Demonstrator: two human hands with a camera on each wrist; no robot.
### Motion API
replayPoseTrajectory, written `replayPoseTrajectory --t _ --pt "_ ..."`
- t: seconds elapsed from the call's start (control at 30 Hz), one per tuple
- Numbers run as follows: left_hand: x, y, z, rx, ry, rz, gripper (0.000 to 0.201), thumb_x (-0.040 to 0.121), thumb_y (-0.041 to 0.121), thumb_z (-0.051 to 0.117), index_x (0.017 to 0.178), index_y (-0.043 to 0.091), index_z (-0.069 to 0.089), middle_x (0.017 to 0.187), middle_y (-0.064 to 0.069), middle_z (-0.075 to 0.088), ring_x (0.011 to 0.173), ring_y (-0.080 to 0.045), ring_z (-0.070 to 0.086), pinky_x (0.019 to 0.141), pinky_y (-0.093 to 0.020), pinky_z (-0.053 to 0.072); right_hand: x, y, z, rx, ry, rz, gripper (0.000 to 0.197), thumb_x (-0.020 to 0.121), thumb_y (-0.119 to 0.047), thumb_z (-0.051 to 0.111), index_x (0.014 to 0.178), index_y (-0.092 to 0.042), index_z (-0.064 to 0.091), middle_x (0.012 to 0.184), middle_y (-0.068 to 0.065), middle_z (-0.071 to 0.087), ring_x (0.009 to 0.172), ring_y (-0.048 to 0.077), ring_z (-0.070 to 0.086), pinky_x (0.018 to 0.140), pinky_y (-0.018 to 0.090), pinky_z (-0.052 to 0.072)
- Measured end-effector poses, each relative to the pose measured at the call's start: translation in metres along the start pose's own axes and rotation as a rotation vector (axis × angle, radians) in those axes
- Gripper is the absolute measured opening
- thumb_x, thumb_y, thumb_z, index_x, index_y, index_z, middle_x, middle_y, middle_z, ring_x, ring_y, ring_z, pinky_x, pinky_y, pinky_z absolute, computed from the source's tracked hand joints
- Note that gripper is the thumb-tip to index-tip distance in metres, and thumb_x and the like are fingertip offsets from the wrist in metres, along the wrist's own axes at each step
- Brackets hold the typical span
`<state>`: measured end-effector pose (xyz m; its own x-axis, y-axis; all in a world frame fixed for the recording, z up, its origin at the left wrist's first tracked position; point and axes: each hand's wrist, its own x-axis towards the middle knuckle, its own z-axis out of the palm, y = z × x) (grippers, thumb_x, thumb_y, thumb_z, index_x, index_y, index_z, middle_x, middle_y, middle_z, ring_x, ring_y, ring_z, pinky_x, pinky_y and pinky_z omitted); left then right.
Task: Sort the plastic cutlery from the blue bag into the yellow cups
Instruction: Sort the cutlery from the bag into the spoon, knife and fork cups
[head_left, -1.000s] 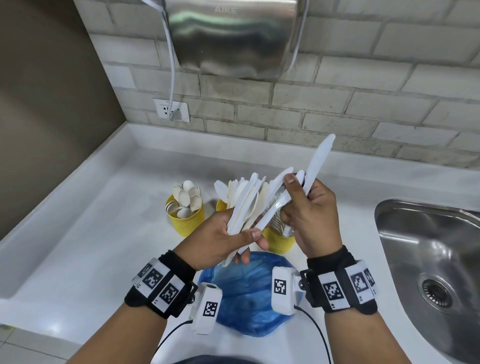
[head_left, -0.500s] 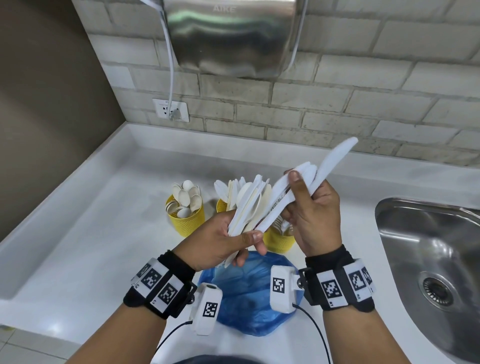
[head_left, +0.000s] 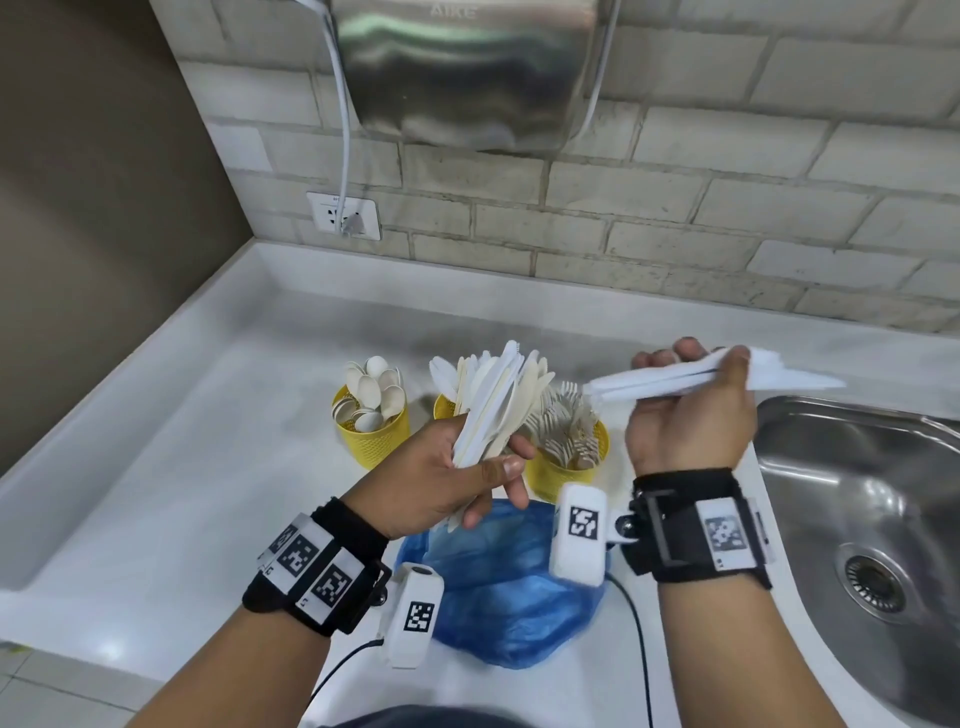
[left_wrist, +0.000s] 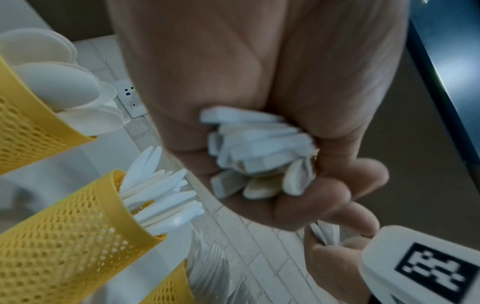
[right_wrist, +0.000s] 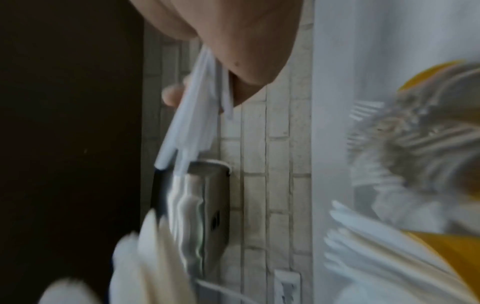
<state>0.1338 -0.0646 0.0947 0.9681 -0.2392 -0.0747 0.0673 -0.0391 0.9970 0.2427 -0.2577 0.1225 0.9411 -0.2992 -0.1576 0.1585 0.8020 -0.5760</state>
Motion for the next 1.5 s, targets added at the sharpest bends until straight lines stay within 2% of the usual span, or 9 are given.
replayPoseTrajectory --t 0.13,0.23,0.33,0.47,0.7,0.83,1.0,1.33,1.5 --pt "0.0 0.0 0.0 -0.047 0.004 0.021 0.011 0.099 0.018 0.061 0.107 0.013 0.067 0.081 -0.013 0.072 0.045 -0.019 0.046 0.05 -0.029 0.045 0.009 -0.018 0.004 -0.075 0.027 -0.16 0.02 0.107 -0.034 0.051 0.095 -0.019 0.045 0.06 0.0 0.039 0.046 0.017 0.034 0.049 0.025 0.036" --pt "0.002 0.001 0.002 -0.06 0.001 0.033 0.011 0.098 0.02 0.061 0.106 0.014 0.066 0.079 -0.013 0.071 0.045 -0.019 0.046 0.049 -0.029 0.044 -0.001 -0.016 0.007 -0.23 -0.206 -0.169 0.015 0.104 -0.026 0.058 0.092 -0.021 0.05 0.052 -0.002 0.029 0.04 0.014 0.026 0.042 0.021 0.027" --pt "0.003 0.003 0.003 -0.069 -0.006 0.036 0.012 0.097 0.02 0.061 0.106 0.013 0.066 0.078 -0.013 0.07 0.044 -0.019 0.046 0.048 -0.028 0.044 -0.013 -0.009 0.003 -0.503 -0.492 -0.045 0.002 0.102 -0.015 0.06 0.103 -0.015 0.062 0.047 -0.007 0.032 0.035 0.011 0.024 0.041 0.02 0.022" --pt "0.003 0.005 0.002 -0.071 -0.018 0.036 0.014 0.097 0.02 0.06 0.107 0.012 0.065 0.078 -0.013 0.07 0.044 -0.019 0.047 0.047 -0.026 0.044 -0.022 -0.001 -0.004 -0.761 -0.712 0.091 0.022 0.093 -0.022 0.073 0.104 -0.003 0.072 0.045 -0.008 0.038 0.035 0.01 0.025 0.044 0.019 0.026" --pt "0.002 0.003 0.002 -0.049 -0.012 0.027 0.013 0.099 0.018 0.06 0.109 0.011 0.064 0.079 -0.013 0.071 0.044 -0.017 0.049 0.048 -0.027 0.045 -0.029 0.0 0.0 -0.912 -0.731 -0.023 0.017 0.101 -0.007 0.062 0.094 0.002 0.074 0.047 -0.016 0.054 0.042 0.0 0.05 0.049 0.012 0.039" --pt "0.003 0.001 0.001 -0.034 -0.018 0.02 0.012 0.099 0.018 0.061 0.109 0.012 0.065 0.082 -0.015 0.072 0.045 -0.019 0.049 0.049 -0.027 0.046 -0.03 0.001 0.001 -0.988 -0.735 -0.14 0.006 0.093 -0.008 0.073 0.089 -0.01 0.077 0.069 0.015 0.07 0.061 0.007 0.062 0.061 0.02 0.051" --pt "0.004 0.0 0.002 -0.028 -0.018 -0.005 0.012 0.101 0.015 0.06 0.111 0.011 0.065 0.083 -0.016 0.073 0.045 -0.02 0.049 0.049 -0.026 0.047 -0.024 0.001 -0.003 -0.941 -0.784 -0.09 0.017 0.096 -0.007 0.069 0.08 -0.007 0.072 0.057 -0.014 0.063 0.049 0.0 0.054 0.054 0.013 0.042" --pt "0.007 0.006 0.006 -0.025 0.155 -0.009 0.017 0.104 0.013 0.056 0.116 0.004 0.063 0.096 -0.013 0.078 0.052 -0.02 0.062 0.046 -0.025 0.047 -0.018 0.014 -0.011 -0.861 -0.651 -0.013 0.015 0.094 -0.022 0.068 0.082 -0.013 0.07 0.052 -0.015 0.051 0.043 0.002 0.044 0.054 0.022 0.035" --pt "0.005 0.01 0.007 -0.027 0.121 -0.006 0.015 0.103 0.015 0.056 0.115 0.009 0.062 0.097 -0.014 0.078 0.054 -0.023 0.063 0.046 -0.026 0.048 -0.024 0.015 -0.011 -0.794 -0.682 0.135 0.021 0.101 -0.015 0.064 0.082 -0.009 0.07 0.043 0.0 0.039 0.035 0.014 0.029 0.045 0.024 0.028"
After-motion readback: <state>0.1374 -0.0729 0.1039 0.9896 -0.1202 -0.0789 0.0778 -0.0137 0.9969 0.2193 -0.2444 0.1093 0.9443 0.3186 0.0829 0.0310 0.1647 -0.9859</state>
